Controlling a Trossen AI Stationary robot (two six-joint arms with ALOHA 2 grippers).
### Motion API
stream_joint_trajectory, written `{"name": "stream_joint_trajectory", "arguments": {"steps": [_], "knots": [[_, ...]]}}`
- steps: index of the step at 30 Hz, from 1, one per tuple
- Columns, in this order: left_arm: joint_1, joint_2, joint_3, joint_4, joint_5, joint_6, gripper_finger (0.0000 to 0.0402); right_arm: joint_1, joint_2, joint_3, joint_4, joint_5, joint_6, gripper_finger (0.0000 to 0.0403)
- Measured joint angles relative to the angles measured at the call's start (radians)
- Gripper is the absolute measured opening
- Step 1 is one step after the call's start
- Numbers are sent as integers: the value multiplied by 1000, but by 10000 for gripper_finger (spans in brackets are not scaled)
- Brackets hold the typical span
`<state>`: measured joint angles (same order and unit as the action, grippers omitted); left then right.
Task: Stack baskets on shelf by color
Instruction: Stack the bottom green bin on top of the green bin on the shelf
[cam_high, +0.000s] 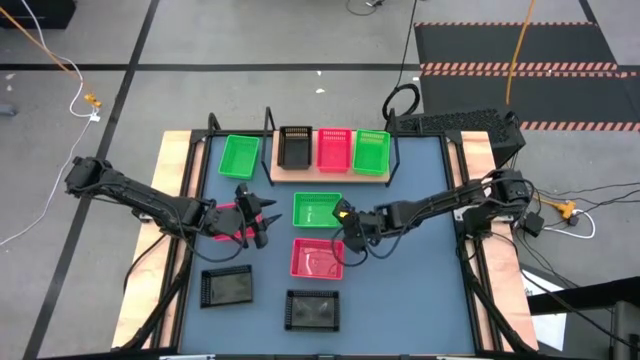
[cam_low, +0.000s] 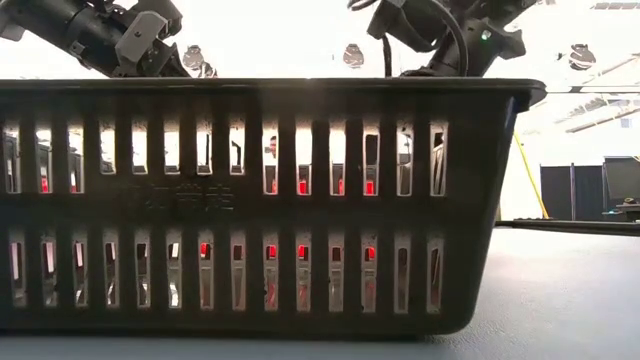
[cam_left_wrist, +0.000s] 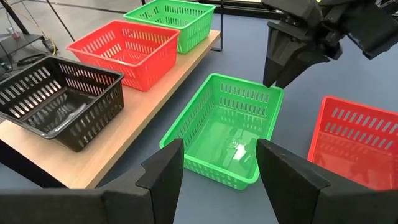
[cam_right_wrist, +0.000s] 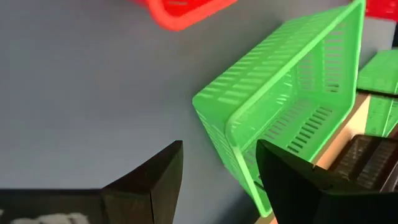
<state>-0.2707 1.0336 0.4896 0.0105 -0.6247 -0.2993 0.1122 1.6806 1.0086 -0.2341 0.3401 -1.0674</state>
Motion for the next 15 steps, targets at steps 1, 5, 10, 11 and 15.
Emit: {"name": "stream_joint_trajectory", "arguments": {"steps": [1,5,10,11,15], "knots": [[0,0,0,0,0,-1,202,-2,0,-3,9,0,-12,196],[0,0,0,-2,0,1,202,-16,0,-13,32,1,-20,196],[0,0,0,-1,0,5,202,-53,1,-13,52,-2,-85,196],[0,0,0,-1,0,5,202,-64,3,-13,64,-8,-94,196],[0,0,0,0,0,0,202,-106,3,-13,95,-107,-101,191]]}}
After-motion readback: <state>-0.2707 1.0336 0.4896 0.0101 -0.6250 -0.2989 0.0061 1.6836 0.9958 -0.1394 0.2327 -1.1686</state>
